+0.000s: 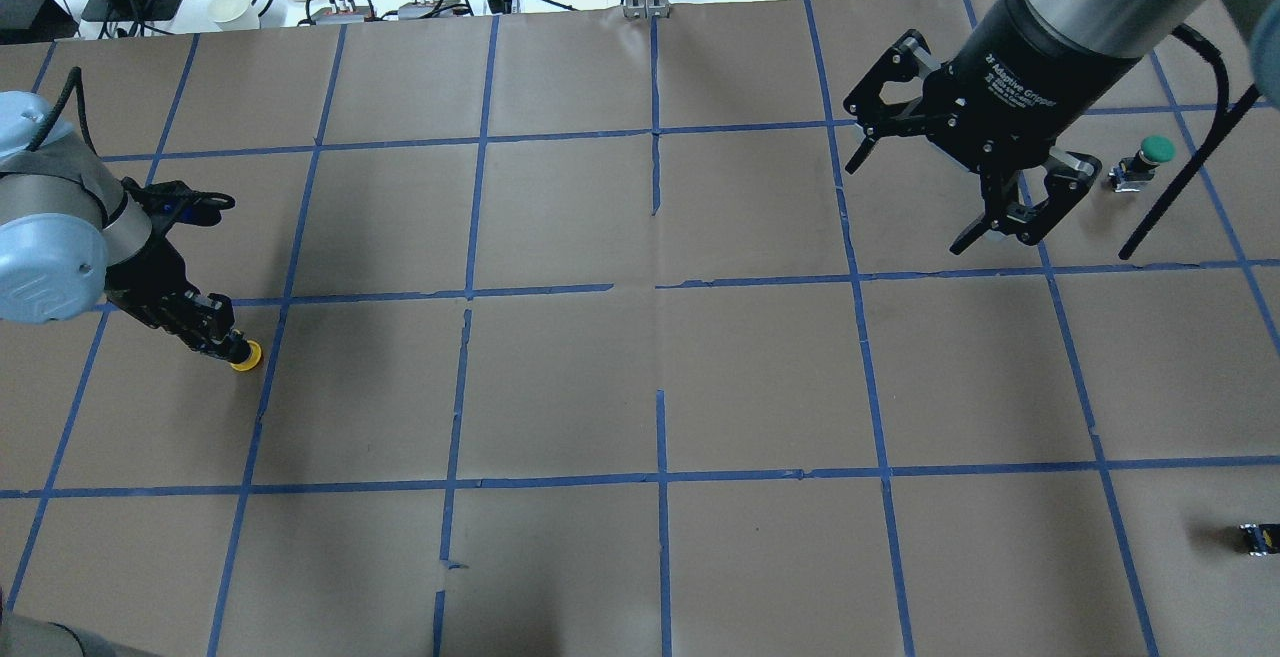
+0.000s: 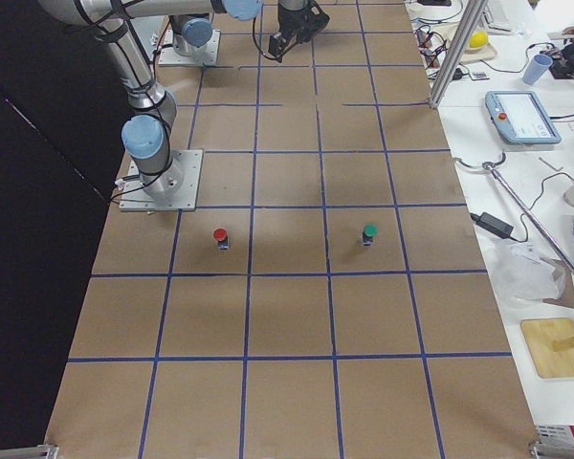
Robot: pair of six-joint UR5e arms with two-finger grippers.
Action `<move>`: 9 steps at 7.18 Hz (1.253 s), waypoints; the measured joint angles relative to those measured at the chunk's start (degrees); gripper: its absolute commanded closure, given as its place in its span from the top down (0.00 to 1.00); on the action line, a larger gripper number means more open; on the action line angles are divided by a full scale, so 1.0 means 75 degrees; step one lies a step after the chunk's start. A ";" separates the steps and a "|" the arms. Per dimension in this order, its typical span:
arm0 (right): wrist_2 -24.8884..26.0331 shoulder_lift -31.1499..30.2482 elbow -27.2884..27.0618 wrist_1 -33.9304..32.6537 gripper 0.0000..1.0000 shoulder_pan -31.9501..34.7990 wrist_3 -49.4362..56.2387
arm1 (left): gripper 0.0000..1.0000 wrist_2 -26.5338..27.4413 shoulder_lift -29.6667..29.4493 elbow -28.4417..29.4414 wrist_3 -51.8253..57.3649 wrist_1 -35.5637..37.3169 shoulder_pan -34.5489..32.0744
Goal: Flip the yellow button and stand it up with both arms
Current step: 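Lift the yellow button with the left gripper and carry it toward the right gripper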
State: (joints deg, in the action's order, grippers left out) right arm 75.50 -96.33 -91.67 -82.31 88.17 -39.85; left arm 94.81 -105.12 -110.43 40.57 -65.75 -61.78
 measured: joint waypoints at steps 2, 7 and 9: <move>-0.0067 -0.0006 0.0000 -0.0005 1.00 -0.0010 -0.0046 | 0.13 -0.1332 0.0177 0.0025 -0.0032 -0.0839 -0.0166; -0.0101 0.0000 0.0008 -0.0020 1.00 -0.0092 -0.0443 | 0.10 -0.5757 0.1180 0.0071 -0.1562 -0.2970 -0.1907; -0.0513 0.0027 -0.0014 0.0173 1.00 -0.0486 -0.0545 | 0.08 -0.7739 0.1527 0.0090 -0.2646 -0.2968 -0.2845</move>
State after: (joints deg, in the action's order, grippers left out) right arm 71.65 -96.13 -91.78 -81.01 84.53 -43.93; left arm 36.76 -93.67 -109.76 20.73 -88.01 -83.12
